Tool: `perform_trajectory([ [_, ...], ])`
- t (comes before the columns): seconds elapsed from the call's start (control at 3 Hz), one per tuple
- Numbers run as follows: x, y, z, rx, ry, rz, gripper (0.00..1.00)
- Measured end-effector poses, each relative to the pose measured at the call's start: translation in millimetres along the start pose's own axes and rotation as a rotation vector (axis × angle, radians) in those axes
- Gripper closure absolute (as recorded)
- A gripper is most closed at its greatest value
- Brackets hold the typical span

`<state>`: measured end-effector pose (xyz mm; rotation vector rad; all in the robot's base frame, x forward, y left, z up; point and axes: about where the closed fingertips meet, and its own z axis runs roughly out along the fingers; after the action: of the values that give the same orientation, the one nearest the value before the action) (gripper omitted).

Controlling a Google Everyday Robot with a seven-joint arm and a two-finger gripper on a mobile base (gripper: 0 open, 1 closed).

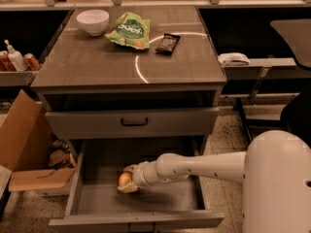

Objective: Pick orange from middle drawer and place on counter

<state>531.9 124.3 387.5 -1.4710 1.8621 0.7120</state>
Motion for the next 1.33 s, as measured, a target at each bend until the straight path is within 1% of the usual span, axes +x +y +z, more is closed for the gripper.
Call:
perform_trajectory([
  [0.33,-17.5,7.2,-36.1,-0.002,-0.05,-0.065,1.0],
  [0.67,-36.2,8.2,-85.4,0.008,-0.152,-0.116,1.0],
  [1.0,-50.4,6.0,-122.3,-0.004,-0.238,-0.158,1.0],
  [1.33,-49.5,10.3,-122.6,-0.017,-0.236,-0.163,1.0],
])
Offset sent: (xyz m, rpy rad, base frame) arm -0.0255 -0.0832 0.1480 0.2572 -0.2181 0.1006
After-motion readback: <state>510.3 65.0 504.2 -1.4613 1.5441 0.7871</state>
